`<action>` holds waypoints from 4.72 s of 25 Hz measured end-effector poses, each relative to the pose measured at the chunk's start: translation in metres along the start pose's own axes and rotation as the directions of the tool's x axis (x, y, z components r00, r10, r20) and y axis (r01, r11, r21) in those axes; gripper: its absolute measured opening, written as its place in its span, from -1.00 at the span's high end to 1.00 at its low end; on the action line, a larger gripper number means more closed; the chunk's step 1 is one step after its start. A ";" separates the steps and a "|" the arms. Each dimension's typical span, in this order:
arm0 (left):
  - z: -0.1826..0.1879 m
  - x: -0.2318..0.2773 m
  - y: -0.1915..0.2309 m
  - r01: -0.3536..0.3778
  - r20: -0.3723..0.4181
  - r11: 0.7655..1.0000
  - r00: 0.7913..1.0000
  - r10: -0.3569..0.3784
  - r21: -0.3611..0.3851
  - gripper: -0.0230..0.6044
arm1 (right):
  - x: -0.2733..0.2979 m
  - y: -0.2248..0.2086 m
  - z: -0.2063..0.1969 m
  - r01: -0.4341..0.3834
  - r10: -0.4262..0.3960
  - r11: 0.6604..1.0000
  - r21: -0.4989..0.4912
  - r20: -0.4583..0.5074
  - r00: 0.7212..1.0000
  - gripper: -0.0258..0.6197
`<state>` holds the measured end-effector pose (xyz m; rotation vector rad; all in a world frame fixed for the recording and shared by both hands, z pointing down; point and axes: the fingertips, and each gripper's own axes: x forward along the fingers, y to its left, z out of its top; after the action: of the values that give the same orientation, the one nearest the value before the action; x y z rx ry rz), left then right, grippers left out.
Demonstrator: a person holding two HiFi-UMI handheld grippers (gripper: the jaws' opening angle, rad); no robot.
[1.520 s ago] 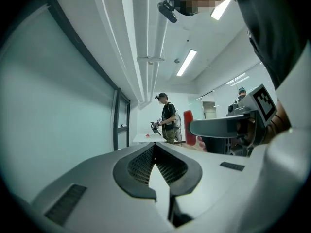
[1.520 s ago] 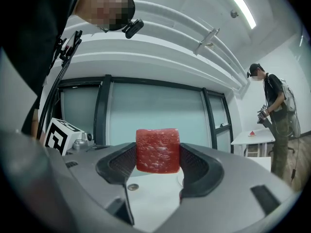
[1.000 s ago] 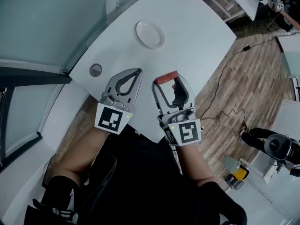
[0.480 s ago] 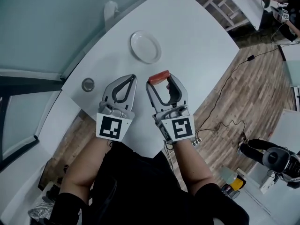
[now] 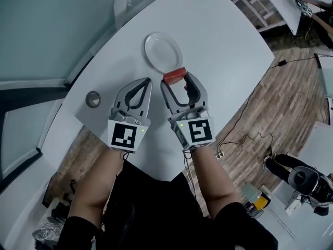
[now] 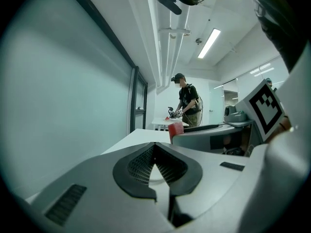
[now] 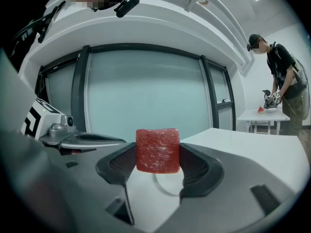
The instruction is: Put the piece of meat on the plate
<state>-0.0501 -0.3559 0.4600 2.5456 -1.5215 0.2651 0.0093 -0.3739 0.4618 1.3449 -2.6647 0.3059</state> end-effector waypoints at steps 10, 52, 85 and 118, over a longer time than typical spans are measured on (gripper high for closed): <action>-0.017 0.045 0.031 -0.019 -0.002 1.000 1.000 0.019 -0.020 0.95 | 0.050 -0.021 -0.031 -0.007 0.006 1.000 -0.008 -0.106 0.994 0.06; -0.056 0.089 0.065 -0.028 -0.041 0.999 0.999 0.027 -0.016 0.95 | 0.120 -0.040 -0.095 -0.064 0.033 0.997 -0.034 -0.567 0.823 0.06; 0.123 -0.136 -0.068 -0.015 0.199 0.980 0.980 -0.025 0.197 0.95 | -0.177 0.076 0.130 0.035 -0.029 0.999 -0.016 0.297 0.955 0.91; 0.111 -0.212 -0.180 -0.114 0.259 0.977 0.964 0.065 0.179 0.95 | -0.287 0.103 0.103 -0.021 0.050 0.996 -0.090 0.323 0.945 0.92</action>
<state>0.0178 -0.1159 0.2940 2.7522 -1.7854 0.1061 0.0925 -0.1161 0.2881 1.4313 -2.9286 -0.0329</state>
